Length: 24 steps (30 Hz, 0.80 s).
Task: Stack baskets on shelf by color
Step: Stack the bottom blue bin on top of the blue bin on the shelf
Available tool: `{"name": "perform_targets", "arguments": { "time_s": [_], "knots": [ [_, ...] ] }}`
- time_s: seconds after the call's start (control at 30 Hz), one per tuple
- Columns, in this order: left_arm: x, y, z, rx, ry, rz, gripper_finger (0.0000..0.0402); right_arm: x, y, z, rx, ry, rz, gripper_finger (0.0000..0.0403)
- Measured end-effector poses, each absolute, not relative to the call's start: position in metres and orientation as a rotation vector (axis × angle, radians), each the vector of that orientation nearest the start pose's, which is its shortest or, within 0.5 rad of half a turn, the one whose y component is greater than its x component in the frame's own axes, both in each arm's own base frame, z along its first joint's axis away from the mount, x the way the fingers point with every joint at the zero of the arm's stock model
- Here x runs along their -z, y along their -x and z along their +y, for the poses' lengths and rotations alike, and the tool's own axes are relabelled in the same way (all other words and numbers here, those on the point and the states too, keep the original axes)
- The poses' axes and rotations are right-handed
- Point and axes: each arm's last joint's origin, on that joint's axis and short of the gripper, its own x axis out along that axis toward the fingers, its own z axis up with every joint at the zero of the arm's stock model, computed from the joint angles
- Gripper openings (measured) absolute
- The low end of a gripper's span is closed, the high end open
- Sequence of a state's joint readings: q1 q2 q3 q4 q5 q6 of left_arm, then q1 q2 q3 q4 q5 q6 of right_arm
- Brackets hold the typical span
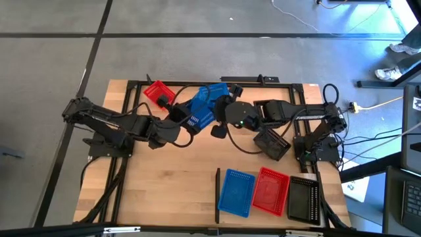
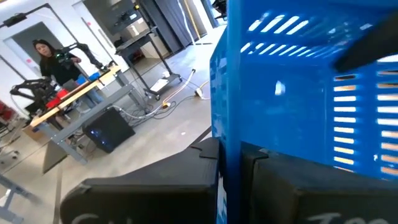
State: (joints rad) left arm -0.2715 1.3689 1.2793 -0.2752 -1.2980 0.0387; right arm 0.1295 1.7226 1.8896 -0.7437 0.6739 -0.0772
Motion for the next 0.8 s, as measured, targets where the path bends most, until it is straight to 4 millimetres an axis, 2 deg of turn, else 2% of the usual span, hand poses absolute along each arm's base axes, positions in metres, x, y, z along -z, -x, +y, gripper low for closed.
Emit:
{"name": "perform_targets", "arguments": {
  "time_s": [0.13,0.3,0.47,0.8],
  "knots": [
    [-0.373,-0.284,-0.052,-0.999,-0.303,0.289,0.0,-0.415,-0.367,0.025,0.516,0.291,0.559,0.0088],
    [-0.373,-0.284,-0.05,-1.005,-0.299,0.287,0.0,-0.415,-0.367,0.023,0.499,0.299,0.569,0.001],
    [-0.373,-0.286,-0.044,-0.98,-0.284,0.292,0.0009,-0.414,-0.367,0.02,0.505,0.297,0.575,0.0006],
    [-0.376,-0.289,-0.04,-0.964,-0.246,0.262,0.0071,-0.414,-0.366,0.02,0.5,0.285,0.579,0.0001]
  ]
}}
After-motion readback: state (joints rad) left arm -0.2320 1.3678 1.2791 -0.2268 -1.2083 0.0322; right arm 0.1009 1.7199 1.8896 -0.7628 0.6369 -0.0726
